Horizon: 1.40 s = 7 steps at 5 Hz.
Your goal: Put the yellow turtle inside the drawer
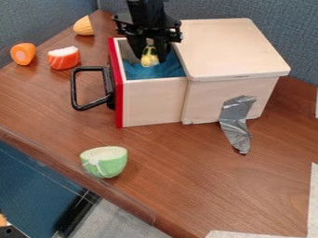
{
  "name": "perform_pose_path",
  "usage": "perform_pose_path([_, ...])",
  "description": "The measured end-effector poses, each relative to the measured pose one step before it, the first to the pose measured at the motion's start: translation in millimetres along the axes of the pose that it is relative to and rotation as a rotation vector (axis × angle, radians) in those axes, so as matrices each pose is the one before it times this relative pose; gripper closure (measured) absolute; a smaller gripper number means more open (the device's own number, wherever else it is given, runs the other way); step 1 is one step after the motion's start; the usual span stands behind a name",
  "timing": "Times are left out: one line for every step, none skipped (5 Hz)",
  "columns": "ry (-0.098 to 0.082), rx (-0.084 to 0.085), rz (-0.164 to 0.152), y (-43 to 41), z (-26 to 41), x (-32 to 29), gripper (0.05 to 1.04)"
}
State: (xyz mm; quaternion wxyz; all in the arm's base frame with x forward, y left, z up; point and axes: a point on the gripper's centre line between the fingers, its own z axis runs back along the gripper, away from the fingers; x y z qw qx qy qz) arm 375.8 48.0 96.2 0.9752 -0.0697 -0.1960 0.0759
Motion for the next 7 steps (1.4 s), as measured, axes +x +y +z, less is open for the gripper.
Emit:
perform_pose_path([0.0077, 0.0014, -0.002, 0.75, -0.16, -1.51, 0.165])
perform_pose_path([0.0221, -0.0156, 0.0154, 4.73, 1.43, -3.7, 0.072])
perform_pose_path([0.0217, -0.0078, -0.0022, 6.98, 12.78, 4.21, 0.077])
perform_pose_path([-0.0154, 0.0282, 0.0126, 13.94, 20.01, 6.23, 0.082])
perform_pose_path([0.0103, 0.025, 0.0025, 15.41, 17.84, 3.31, 0.082])
perform_pose_path([0.0267, 0.103, -0.0405, 16.49, 11.06, -6.55, 0.082])
perform_pose_path([0.0143, 0.0442, -0.0324, 17.51, 5.07, -17.96, 0.082])
